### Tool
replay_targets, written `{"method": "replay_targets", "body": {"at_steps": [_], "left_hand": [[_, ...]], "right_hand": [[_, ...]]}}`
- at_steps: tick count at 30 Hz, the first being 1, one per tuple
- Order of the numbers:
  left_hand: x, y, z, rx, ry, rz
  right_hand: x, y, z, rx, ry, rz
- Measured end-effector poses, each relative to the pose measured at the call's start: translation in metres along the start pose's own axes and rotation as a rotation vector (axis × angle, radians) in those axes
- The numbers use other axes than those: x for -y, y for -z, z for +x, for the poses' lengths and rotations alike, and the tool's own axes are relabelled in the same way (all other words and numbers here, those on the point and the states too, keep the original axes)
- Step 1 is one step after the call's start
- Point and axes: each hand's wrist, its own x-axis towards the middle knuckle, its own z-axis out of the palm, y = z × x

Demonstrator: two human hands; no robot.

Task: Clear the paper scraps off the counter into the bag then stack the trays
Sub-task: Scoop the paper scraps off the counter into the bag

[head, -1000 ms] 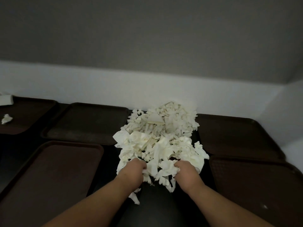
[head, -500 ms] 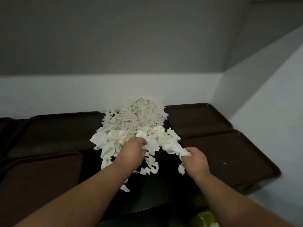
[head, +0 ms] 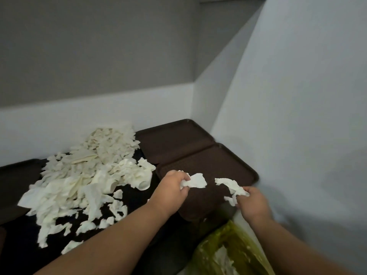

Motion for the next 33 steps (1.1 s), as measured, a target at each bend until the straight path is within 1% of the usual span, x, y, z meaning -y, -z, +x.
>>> {"method": "replay_targets", "body": {"at_steps": [4, 8, 13, 17, 20, 23, 26, 28, 33], "left_hand": [[-0.043, -0.063, 0.012, 0.122, -0.043, -0.053], [-0.070, -0.118, 0.017, 0.255, -0.040, -0.080], [-0.081, -0.171, 0.021, 0.369, -0.017, -0.038], [-0.080, -0.200, 0.027, 0.396, 0.078, -0.036], [-0.077, -0.216, 0.032, 0.418, 0.140, -0.048], [-0.075, -0.231, 0.036, 0.422, 0.190, -0.064], [-0.075, -0.248, 0.038, 0.439, 0.255, -0.104], [-0.074, -0.259, 0.037, 0.493, 0.300, -0.154], [-0.069, -0.276, 0.037, 0.634, 0.338, -0.249]], "right_hand": [[-0.051, 0.047, 0.027, -0.062, -0.083, 0.008], [-0.099, 0.071, 0.047, -0.057, -0.195, 0.030], [-0.140, 0.069, 0.067, 0.024, -0.286, -0.024], [-0.163, 0.058, 0.080, 0.196, -0.380, -0.011], [-0.179, 0.054, 0.090, 0.246, -0.381, -0.022], [-0.179, 0.062, 0.092, 0.273, -0.411, 0.011], [-0.180, 0.072, 0.093, 0.298, -0.394, 0.008], [-0.184, 0.079, 0.091, 0.304, -0.379, -0.007], [-0.195, 0.094, 0.086, 0.279, -0.400, 0.025]]}}
